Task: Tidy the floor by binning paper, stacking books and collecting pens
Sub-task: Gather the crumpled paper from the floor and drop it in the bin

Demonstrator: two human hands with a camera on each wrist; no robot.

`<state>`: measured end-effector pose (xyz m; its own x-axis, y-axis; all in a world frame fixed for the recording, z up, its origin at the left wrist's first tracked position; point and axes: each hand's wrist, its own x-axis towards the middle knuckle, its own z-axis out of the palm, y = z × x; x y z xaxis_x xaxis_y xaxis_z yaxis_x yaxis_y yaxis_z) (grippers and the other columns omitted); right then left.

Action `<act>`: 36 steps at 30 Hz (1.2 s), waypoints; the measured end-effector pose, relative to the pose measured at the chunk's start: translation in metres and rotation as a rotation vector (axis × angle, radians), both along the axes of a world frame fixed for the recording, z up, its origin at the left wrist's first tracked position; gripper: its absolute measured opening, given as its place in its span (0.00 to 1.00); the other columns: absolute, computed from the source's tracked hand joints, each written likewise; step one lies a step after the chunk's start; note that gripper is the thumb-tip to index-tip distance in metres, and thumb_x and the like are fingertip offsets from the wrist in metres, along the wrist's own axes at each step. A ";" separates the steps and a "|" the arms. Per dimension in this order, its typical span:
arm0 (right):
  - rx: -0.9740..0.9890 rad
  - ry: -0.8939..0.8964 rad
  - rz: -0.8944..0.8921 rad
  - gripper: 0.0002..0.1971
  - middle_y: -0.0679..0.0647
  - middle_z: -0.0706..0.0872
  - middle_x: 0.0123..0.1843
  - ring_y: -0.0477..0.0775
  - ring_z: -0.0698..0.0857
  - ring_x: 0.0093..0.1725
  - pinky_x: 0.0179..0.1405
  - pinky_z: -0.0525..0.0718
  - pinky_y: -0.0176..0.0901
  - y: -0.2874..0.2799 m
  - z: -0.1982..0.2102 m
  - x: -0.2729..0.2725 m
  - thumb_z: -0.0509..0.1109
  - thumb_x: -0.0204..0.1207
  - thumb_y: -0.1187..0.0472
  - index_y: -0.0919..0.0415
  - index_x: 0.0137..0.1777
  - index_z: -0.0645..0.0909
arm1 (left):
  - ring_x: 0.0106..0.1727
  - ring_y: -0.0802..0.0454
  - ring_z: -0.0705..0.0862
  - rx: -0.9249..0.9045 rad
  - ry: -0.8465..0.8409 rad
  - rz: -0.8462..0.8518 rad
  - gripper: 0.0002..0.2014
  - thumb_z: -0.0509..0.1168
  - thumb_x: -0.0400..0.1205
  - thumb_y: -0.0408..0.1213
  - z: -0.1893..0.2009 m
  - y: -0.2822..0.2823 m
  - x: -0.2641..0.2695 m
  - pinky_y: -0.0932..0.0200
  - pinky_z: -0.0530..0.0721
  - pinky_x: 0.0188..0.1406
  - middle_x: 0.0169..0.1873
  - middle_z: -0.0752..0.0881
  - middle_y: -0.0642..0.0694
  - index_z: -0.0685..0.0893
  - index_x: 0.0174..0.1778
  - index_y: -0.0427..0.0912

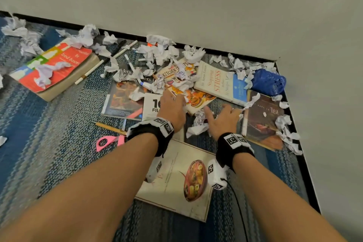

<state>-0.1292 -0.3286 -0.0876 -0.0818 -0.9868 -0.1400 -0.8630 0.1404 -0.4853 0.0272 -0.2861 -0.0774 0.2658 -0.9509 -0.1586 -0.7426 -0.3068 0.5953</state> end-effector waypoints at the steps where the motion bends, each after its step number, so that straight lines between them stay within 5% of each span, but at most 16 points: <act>1: 0.026 0.100 0.066 0.43 0.63 0.61 0.75 0.66 0.63 0.75 0.71 0.69 0.61 0.005 -0.005 0.001 0.63 0.73 0.31 0.61 0.78 0.61 | 0.65 0.37 0.70 0.022 -0.069 -0.015 0.17 0.63 0.82 0.40 -0.007 0.000 -0.007 0.46 0.77 0.61 0.66 0.66 0.36 0.73 0.65 0.41; 4: 0.125 0.346 0.260 0.46 0.61 0.51 0.83 0.67 0.53 0.81 0.76 0.62 0.67 0.018 -0.028 0.002 0.59 0.73 0.30 0.55 0.83 0.51 | 0.70 0.37 0.66 0.110 -0.213 -0.081 0.31 0.64 0.80 0.54 -0.027 0.005 -0.021 0.45 0.78 0.63 0.71 0.64 0.36 0.65 0.74 0.42; 6: 0.170 0.399 0.324 0.40 0.61 0.51 0.84 0.68 0.53 0.81 0.75 0.62 0.67 0.022 -0.041 0.002 0.60 0.76 0.35 0.55 0.83 0.54 | 0.70 0.37 0.68 0.124 -0.300 -0.135 0.28 0.65 0.81 0.51 -0.035 0.010 -0.027 0.46 0.81 0.54 0.70 0.66 0.37 0.66 0.74 0.44; 8: 0.088 0.456 0.378 0.33 0.63 0.67 0.77 0.68 0.66 0.75 0.68 0.71 0.64 0.020 -0.043 0.002 0.67 0.74 0.41 0.59 0.74 0.69 | 0.68 0.37 0.71 0.099 -0.380 -0.159 0.21 0.65 0.82 0.39 -0.037 0.011 -0.028 0.48 0.83 0.45 0.68 0.69 0.38 0.70 0.70 0.45; 11: -0.039 0.625 0.528 0.20 0.61 0.84 0.54 0.62 0.82 0.56 0.56 0.81 0.57 0.004 -0.027 -0.002 0.80 0.64 0.57 0.63 0.54 0.83 | 0.70 0.35 0.68 0.153 -0.367 -0.271 0.20 0.58 0.83 0.29 -0.035 0.004 -0.025 0.47 0.78 0.60 0.71 0.66 0.34 0.66 0.72 0.39; 13: 0.026 0.564 0.528 0.19 0.61 0.78 0.64 0.64 0.76 0.65 0.66 0.73 0.58 -0.008 -0.022 -0.010 0.70 0.73 0.66 0.64 0.64 0.76 | 0.69 0.36 0.69 0.150 -0.387 -0.308 0.18 0.56 0.83 0.27 -0.026 0.000 -0.027 0.48 0.73 0.65 0.69 0.67 0.32 0.66 0.70 0.36; 15: 0.124 0.321 0.410 0.16 0.64 0.76 0.66 0.66 0.75 0.65 0.64 0.71 0.55 -0.021 -0.019 -0.023 0.64 0.76 0.68 0.65 0.64 0.72 | 0.65 0.37 0.71 0.134 -0.350 -0.332 0.17 0.56 0.82 0.26 -0.024 -0.002 -0.033 0.49 0.73 0.62 0.65 0.69 0.33 0.68 0.67 0.35; 17: 0.080 0.033 0.246 0.11 0.68 0.79 0.60 0.68 0.79 0.61 0.57 0.74 0.51 -0.029 -0.015 -0.032 0.62 0.78 0.69 0.67 0.59 0.73 | 0.61 0.36 0.73 0.109 -0.255 -0.364 0.14 0.57 0.81 0.28 -0.027 -0.003 -0.040 0.47 0.76 0.55 0.61 0.70 0.34 0.69 0.63 0.35; 20: -0.069 -0.186 0.132 0.18 0.65 0.78 0.63 0.62 0.79 0.62 0.60 0.73 0.45 -0.035 -0.004 -0.046 0.62 0.80 0.67 0.63 0.69 0.72 | 0.58 0.34 0.72 0.057 -0.243 -0.487 0.11 0.55 0.81 0.33 -0.031 -0.005 -0.056 0.41 0.78 0.53 0.61 0.70 0.33 0.73 0.59 0.35; 24: -0.199 0.041 0.128 0.28 0.61 0.70 0.63 0.60 0.76 0.54 0.58 0.76 0.48 -0.043 0.002 -0.060 0.63 0.77 0.68 0.51 0.77 0.66 | 0.60 0.36 0.72 0.105 -0.224 -0.568 0.16 0.58 0.82 0.43 -0.035 0.007 -0.077 0.40 0.84 0.50 0.66 0.64 0.37 0.69 0.62 0.40; 28: 0.019 0.378 0.214 0.26 0.64 0.65 0.72 0.69 0.69 0.67 0.65 0.74 0.59 -0.040 -0.022 -0.061 0.60 0.80 0.47 0.48 0.77 0.64 | 0.65 0.35 0.69 0.202 -0.245 -0.601 0.23 0.62 0.82 0.55 -0.045 0.012 -0.084 0.42 0.85 0.50 0.69 0.63 0.39 0.69 0.66 0.44; 32: 0.053 0.505 0.233 0.24 0.65 0.70 0.69 0.69 0.72 0.64 0.64 0.70 0.59 -0.034 -0.045 -0.057 0.61 0.81 0.45 0.58 0.71 0.70 | 0.63 0.33 0.73 0.233 -0.188 -0.757 0.14 0.60 0.85 0.36 -0.046 0.006 -0.092 0.38 0.82 0.55 0.66 0.65 0.35 0.68 0.65 0.40; 36: 0.116 0.368 0.270 0.20 0.65 0.74 0.66 0.70 0.76 0.62 0.60 0.75 0.59 -0.038 -0.044 -0.066 0.62 0.83 0.53 0.62 0.70 0.70 | 0.60 0.35 0.77 0.226 -0.145 -0.721 0.12 0.60 0.83 0.28 -0.040 -0.007 -0.089 0.40 0.81 0.59 0.62 0.69 0.35 0.71 0.63 0.37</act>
